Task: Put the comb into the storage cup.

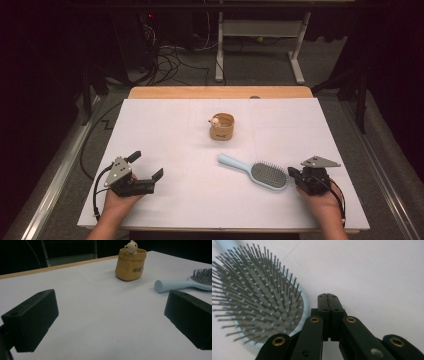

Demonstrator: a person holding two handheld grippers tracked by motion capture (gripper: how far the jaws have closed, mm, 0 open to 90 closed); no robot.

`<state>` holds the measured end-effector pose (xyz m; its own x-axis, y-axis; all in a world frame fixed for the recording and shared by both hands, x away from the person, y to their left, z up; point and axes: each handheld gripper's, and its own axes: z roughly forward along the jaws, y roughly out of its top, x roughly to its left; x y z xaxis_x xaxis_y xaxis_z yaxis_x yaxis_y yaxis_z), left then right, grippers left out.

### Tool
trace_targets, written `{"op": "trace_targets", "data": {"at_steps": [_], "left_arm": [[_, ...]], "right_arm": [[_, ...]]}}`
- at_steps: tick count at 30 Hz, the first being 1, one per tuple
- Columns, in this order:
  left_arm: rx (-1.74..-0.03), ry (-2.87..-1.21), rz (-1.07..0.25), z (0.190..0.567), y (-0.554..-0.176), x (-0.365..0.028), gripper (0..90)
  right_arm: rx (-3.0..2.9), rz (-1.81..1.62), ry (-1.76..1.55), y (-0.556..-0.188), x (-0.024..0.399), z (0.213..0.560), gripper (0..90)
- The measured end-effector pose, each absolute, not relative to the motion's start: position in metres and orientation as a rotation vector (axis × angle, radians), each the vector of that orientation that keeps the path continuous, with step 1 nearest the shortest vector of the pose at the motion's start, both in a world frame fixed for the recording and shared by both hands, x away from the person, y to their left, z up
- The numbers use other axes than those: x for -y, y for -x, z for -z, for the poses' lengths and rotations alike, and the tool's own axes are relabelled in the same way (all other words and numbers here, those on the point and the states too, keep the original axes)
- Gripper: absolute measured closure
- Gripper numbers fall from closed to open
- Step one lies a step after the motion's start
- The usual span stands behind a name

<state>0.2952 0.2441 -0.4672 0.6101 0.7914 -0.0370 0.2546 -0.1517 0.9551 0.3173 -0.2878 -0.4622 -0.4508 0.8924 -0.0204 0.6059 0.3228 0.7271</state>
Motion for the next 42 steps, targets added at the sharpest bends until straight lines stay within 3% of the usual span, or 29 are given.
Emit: {"op": "trace_targets", "data": {"at_steps": [30,33,42], "left_arm": [[-0.864,-1.700,-0.586,0.467,-0.294,-0.245,0.0],[-0.862,-1.698,-0.583,0.468,-0.295,-0.245,0.0],[-0.859,-1.695,-0.583,0.468,-0.294,-0.245,0.0]], "right_arm": [[-2.277,-0.987,-1.211,-0.292,0.277,0.462,88.9],[-2.224,-1.012,-1.257,-0.293,0.283,0.462,81.1],[-2.132,-1.101,-1.364,-0.298,0.296,0.464,42.6]]}}
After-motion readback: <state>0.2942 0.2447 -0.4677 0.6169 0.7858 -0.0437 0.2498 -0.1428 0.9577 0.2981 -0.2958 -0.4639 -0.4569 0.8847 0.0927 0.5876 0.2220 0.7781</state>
